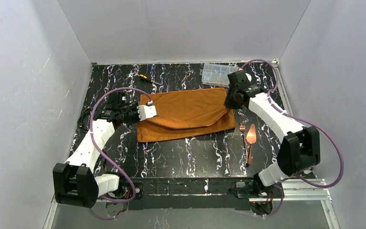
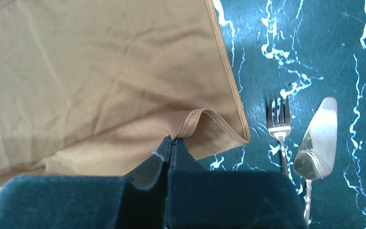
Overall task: Fold the napkin into a case and place the utensils inside
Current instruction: Fold and flatten the napkin at the center of the board.
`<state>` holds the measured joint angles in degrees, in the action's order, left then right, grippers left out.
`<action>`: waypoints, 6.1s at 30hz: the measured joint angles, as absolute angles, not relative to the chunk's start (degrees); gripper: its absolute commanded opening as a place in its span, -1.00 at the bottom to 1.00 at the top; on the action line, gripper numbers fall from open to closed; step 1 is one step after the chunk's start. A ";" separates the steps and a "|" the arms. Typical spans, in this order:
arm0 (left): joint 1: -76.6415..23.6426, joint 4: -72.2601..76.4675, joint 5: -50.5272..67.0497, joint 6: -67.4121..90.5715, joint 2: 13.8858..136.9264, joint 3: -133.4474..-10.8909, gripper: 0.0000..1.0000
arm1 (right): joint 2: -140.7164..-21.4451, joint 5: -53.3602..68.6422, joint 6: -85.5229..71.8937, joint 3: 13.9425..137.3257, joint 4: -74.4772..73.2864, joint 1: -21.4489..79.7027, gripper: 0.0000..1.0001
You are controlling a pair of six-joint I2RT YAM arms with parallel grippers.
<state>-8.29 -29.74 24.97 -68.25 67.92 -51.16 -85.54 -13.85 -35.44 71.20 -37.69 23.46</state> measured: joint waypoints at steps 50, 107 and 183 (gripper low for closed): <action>-6.44 -8.93 11.16 -47.16 90.67 -58.98 -0.69 | -105.69 -11.16 -31.55 78.43 -24.80 16.56 0.38; -14.26 -16.91 6.48 -70.91 97.58 -63.31 -1.00 | -110.32 -2.83 -32.77 79.18 -18.22 15.44 -0.08; -9.50 -25.98 3.44 -44.86 112.31 -78.81 -1.00 | -111.22 9.04 -30.26 77.19 -12.86 10.35 -0.20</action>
<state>-9.50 -25.98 3.44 -44.86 112.31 -78.81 -111.22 9.04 -30.26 77.19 -12.86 10.35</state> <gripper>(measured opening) 0.010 0.314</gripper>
